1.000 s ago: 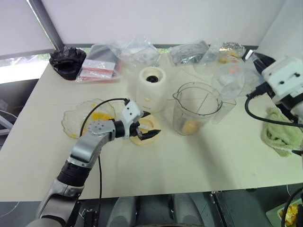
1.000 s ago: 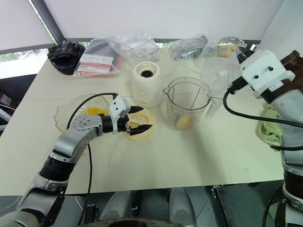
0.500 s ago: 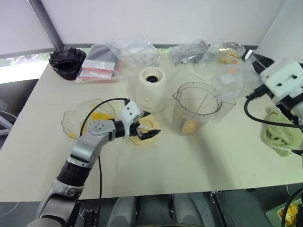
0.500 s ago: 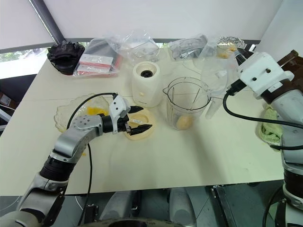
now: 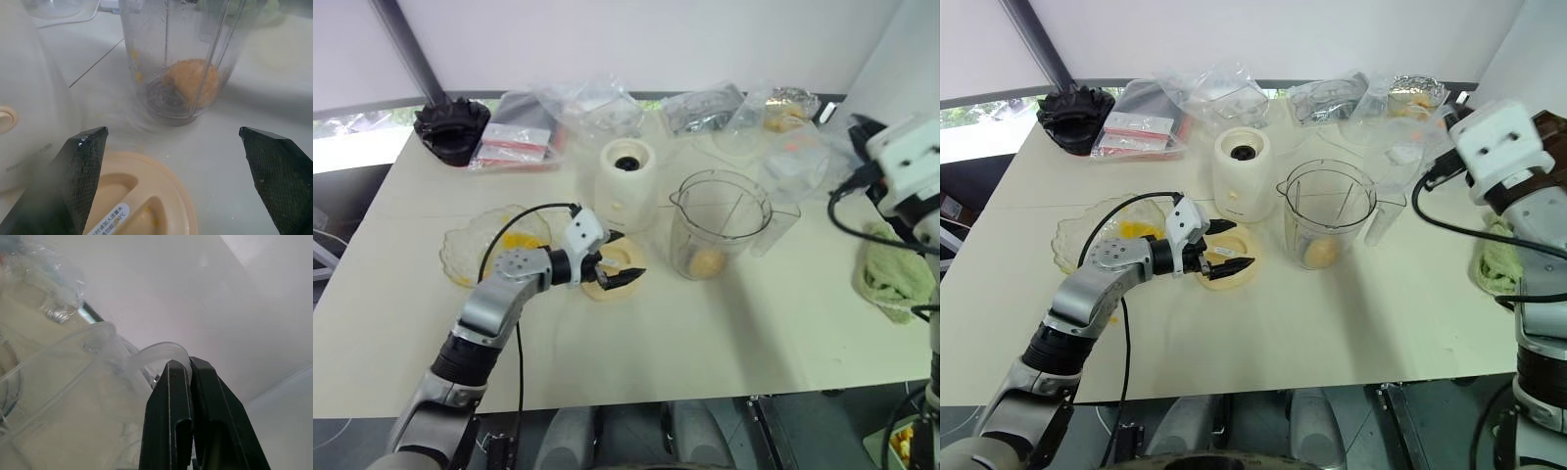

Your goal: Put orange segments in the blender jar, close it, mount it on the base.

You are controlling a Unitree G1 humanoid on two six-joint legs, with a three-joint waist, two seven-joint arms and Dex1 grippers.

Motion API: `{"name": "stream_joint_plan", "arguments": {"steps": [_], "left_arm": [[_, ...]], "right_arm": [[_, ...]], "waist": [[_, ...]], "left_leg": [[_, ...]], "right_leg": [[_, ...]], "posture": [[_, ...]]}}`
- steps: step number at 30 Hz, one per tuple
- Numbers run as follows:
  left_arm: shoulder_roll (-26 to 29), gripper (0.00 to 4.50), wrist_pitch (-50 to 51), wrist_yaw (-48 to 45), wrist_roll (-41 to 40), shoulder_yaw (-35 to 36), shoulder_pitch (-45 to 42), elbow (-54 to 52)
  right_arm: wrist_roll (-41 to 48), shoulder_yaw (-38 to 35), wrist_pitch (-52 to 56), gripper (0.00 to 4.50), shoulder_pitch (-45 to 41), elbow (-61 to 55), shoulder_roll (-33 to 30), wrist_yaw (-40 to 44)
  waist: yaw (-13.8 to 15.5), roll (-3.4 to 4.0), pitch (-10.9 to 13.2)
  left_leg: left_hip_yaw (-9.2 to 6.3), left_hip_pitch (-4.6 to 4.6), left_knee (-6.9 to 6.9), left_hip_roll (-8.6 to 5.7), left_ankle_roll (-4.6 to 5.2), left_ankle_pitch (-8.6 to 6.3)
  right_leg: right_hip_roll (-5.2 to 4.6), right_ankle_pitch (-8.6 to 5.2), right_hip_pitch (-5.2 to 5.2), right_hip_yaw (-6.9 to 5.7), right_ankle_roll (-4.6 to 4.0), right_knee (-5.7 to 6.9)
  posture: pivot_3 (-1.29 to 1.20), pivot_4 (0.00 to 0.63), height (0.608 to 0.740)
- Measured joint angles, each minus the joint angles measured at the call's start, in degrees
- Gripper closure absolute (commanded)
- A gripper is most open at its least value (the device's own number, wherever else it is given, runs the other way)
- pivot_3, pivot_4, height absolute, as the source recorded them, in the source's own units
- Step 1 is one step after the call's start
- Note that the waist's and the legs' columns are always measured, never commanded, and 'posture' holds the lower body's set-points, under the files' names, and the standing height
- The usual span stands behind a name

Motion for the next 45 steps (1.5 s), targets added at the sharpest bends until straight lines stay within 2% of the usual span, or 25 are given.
{"name": "stream_joint_plan", "arguments": {"steps": [5,11,14,20,25,31,37,45], "left_arm": [[0.2,0.00,0.0,-0.1,0.0,0.0,0.0,0.0],[0.2,0.00,0.0,-0.1,0.0,0.0,0.0,0.0],[0.2,0.00,-0.1,-0.1,0.1,0.0,-0.1,0.1],[0.3,0.00,-0.2,-0.2,0.7,0.0,-0.2,0.1],[0.9,0.00,-0.2,-0.6,0.8,0.0,-0.2,0.1],[1.2,0.00,-0.2,-0.7,0.8,0.0,-0.2,0.1],[1.8,0.00,-0.2,-0.3,0.8,0.1,0.1,-0.2],[2.8,0.00,0.2,0.6,0.7,0.7,1.2,-2.4]], "right_arm": [[3.2,-5.2,7.3,4.47,-0.5,0.9,3.3,-4.1],[7.8,-15.8,12.2,4.47,-1.1,8.6,10.4,-12.1],[9.5,-20.5,9.9,4.47,-0.9,14.9,13.7,-15.3],[12.4,-23.7,0.2,4.47,-0.1,26.6,16.8,-18.3],[14.9,-23.8,-9.0,4.47,-4.0,37.7,18.6,-20.0],[14.8,-20.9,-20.8,4.47,-11.3,52.4,18.2,-21.6],[14.6,-17.7,-28.6,4.47,-14.1,66.9,17.3,-22.7],[15.0,-16.4,-35.0,4.47,-14.9,75.5,15.0,-23.2]], "waist": [[0.1,0.00,0.0],[0.0,0.02,0.0],[0.0,0.03,0.0],[-0.5,0.07,0.0],[-0.7,0.14,0.0],[-0.6,0.15,0.0],[-0.5,0.15,0.0],[-0.6,0.14,0.0]], "left_leg": [[-0.03,-0.05,-0.01,-0.01,0.00,0.00],[-0.01,-0.04,0.00,-0.02,0.00,0.00],[0.00,-0.03,-0.01,-0.02,0.00,0.00],[0.09,0.09,-0.04,-0.05,0.01,0.00],[0.15,0.18,-0.03,-0.04,0.01,0.00],[0.19,0.17,-0.07,-0.07,0.01,0.00],[0.23,0.16,-0.11,-0.07,0.01,0.00],[0.22,0.18,-0.10,-0.07,0.01,0.00]], "right_leg": [[-0.01,0.00,-0.01,-0.03,0.00,-0.01],[-0.01,0.00,-0.01,-0.03,0.00,0.00],[0.00,0.01,-0.01,-0.03,0.00,0.00],[0.06,0.02,0.03,0.01,0.02,0.08],[0.09,0.03,0.04,0.05,0.00,0.12],[0.11,0.03,0.06,0.04,0.02,0.11],[0.10,0.02,0.06,0.04,0.02,0.09],[0.12,0.02,0.09,0.05,0.02,0.09]], "posture": [[0.00,0.150,0.740],[0.00,0.150,0.740],[0.00,0.150,0.740],[0.00,0.150,0.740],[0.00,0.150,0.740],[0.00,0.150,0.740],[0.00,0.150,0.740],[0.00,0.150,0.740]]}}
